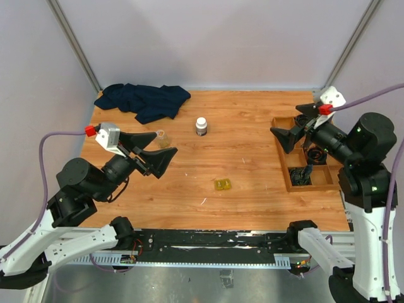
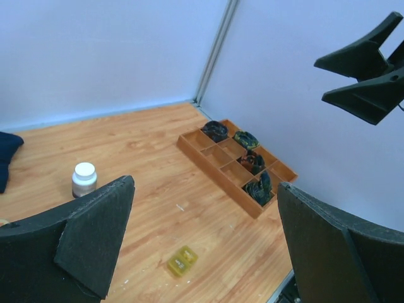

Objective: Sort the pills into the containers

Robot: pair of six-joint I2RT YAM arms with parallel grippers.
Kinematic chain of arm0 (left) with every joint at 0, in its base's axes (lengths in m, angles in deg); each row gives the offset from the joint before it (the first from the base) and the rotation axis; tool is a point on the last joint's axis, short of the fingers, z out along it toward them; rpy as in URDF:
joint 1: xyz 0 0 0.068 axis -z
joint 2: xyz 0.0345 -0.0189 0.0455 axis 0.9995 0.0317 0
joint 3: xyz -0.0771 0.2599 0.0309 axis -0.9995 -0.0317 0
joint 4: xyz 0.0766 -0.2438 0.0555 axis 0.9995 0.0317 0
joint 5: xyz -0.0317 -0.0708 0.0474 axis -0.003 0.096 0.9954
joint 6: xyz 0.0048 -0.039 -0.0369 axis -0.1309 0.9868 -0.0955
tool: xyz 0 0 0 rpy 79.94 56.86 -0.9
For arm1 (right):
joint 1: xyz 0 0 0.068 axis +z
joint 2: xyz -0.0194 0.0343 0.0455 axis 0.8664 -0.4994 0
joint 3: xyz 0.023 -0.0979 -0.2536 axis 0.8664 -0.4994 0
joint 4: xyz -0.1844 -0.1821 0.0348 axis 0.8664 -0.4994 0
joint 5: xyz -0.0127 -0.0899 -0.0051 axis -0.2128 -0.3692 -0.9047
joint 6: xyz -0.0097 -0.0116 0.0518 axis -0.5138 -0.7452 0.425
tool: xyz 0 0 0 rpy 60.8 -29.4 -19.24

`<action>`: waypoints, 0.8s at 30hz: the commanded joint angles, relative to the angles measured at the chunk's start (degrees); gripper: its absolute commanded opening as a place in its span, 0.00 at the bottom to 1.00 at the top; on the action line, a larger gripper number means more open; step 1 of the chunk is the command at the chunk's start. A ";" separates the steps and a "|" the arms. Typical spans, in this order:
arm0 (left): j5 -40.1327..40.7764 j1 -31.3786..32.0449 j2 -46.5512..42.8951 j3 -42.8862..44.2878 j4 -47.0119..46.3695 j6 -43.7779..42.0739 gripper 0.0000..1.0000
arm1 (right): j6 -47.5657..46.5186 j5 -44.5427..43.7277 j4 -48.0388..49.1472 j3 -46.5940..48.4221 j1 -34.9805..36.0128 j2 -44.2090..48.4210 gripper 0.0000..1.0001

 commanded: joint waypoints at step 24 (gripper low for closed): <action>-8.39 0.33 -1.27 2.45 2.05 0.72 0.99 | 11.31 -7.17 -3.68 1.47 -0.85 7.10 0.98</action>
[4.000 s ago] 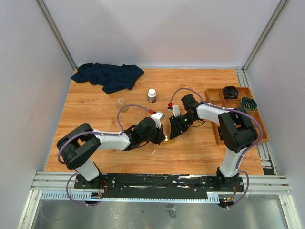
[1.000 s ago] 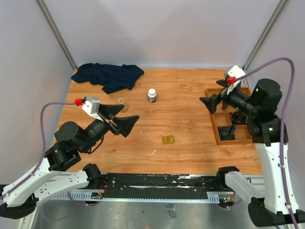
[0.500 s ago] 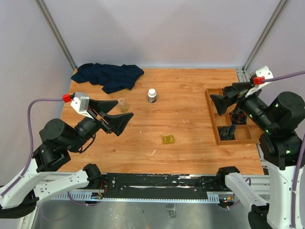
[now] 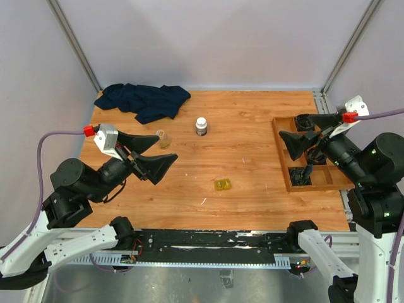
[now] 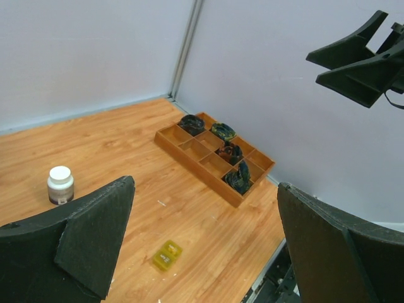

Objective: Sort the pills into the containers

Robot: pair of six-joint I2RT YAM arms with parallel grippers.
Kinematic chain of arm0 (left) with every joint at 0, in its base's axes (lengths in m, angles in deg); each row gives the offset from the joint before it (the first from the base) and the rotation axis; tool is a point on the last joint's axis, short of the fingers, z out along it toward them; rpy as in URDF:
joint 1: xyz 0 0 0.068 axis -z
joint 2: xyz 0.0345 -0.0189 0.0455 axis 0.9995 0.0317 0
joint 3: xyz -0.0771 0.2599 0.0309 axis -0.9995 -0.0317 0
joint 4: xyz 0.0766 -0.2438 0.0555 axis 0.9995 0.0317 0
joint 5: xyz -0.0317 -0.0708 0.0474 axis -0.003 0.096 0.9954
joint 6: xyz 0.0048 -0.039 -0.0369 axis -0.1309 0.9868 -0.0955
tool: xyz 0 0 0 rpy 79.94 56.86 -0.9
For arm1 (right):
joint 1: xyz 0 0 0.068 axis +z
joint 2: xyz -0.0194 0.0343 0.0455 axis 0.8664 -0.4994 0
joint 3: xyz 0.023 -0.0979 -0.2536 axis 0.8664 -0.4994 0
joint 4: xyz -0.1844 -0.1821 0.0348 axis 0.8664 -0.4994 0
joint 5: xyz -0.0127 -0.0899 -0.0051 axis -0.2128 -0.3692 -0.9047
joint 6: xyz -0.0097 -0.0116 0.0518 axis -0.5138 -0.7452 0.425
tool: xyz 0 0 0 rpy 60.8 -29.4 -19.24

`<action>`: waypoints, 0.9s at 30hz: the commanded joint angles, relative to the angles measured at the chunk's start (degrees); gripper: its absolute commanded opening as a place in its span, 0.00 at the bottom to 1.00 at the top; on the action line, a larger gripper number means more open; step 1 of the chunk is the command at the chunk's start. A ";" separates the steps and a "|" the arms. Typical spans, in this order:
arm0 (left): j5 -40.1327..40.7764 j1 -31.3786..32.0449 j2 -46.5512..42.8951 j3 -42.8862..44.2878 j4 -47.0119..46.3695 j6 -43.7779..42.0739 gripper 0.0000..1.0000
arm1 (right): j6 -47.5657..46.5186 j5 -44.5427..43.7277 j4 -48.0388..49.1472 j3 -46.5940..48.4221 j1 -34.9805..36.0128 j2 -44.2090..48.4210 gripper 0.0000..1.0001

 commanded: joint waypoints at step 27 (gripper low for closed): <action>-3.07 0.31 -1.75 -1.70 -1.44 -0.57 0.99 | -1.81 0.39 -0.55 0.56 -1.62 0.54 0.98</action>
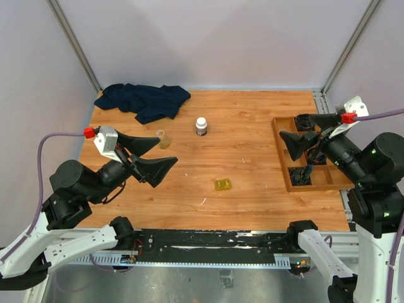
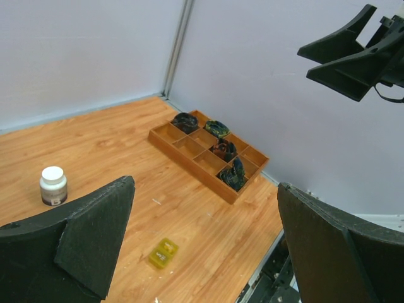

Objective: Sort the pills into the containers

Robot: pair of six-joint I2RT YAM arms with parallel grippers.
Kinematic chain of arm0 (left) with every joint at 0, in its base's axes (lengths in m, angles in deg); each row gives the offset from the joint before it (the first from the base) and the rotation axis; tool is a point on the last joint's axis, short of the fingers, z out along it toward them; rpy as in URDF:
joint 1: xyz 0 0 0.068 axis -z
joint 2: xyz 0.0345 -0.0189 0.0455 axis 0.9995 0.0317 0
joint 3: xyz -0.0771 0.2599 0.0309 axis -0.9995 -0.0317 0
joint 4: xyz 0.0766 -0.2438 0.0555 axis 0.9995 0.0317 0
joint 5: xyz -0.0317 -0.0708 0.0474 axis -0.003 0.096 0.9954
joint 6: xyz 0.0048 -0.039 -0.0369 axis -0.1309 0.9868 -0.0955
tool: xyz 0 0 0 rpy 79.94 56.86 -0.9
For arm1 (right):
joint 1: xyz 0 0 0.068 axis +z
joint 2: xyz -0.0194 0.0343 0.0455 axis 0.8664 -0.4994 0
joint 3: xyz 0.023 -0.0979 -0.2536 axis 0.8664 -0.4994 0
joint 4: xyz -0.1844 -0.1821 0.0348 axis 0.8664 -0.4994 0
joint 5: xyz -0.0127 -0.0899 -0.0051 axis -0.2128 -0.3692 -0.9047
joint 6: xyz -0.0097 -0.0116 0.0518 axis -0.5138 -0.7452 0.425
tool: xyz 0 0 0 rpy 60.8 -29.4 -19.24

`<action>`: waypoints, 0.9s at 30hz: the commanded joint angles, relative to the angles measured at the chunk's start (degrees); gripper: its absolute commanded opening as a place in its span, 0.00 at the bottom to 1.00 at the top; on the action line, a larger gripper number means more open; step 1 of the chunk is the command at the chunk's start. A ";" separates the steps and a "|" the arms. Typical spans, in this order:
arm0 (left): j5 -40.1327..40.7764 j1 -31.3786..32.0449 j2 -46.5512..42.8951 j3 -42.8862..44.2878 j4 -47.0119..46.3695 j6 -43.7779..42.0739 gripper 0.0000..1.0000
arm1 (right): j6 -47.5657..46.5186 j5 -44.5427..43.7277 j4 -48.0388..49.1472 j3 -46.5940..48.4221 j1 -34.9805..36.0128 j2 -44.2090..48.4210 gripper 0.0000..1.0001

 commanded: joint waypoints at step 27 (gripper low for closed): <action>-0.95 0.33 -0.61 -0.84 -0.96 -1.14 0.99 | -0.82 -1.18 -0.32 0.19 -1.27 0.81 0.98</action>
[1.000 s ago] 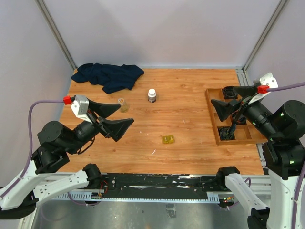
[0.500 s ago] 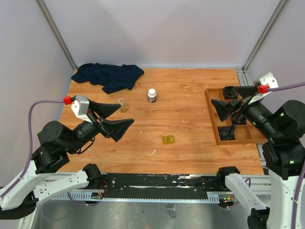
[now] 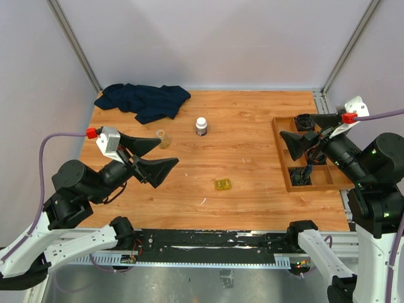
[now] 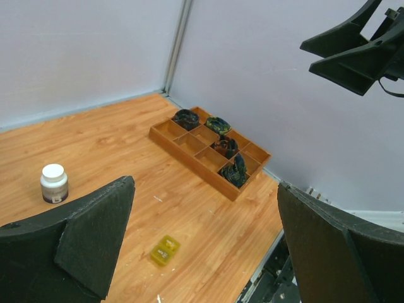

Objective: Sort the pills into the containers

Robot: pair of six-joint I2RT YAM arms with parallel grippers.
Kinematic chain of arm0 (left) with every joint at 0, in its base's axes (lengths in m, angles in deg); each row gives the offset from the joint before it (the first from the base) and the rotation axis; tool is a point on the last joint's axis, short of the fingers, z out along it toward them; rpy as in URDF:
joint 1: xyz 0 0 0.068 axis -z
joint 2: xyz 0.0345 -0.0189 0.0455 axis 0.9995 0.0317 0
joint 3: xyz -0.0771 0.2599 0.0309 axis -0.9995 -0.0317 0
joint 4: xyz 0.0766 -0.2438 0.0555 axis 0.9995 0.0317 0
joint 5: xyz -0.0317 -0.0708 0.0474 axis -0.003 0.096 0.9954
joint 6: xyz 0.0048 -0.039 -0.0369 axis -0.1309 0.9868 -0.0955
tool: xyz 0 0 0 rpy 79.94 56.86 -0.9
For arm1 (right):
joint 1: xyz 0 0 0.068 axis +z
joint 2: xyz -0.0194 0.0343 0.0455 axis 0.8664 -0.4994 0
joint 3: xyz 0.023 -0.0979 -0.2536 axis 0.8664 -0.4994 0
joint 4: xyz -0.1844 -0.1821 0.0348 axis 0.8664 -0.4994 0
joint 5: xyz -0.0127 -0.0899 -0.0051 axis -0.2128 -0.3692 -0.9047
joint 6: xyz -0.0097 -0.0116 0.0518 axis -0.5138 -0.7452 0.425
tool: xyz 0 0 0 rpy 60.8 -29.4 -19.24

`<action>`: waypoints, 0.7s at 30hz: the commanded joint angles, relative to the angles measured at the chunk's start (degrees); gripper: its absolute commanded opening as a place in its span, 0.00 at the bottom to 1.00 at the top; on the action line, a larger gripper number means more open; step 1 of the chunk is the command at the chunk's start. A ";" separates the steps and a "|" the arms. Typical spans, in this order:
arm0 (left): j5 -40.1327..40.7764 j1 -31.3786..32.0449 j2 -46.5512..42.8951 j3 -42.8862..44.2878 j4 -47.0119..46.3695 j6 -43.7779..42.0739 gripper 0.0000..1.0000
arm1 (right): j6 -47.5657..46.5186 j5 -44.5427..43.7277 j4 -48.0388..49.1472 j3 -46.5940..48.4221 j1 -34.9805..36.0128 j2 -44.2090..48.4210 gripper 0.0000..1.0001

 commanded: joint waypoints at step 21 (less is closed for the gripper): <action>-0.61 0.33 -0.74 -0.09 -0.73 -1.05 0.99 | -0.72 -1.41 -0.43 0.28 -1.01 0.81 0.98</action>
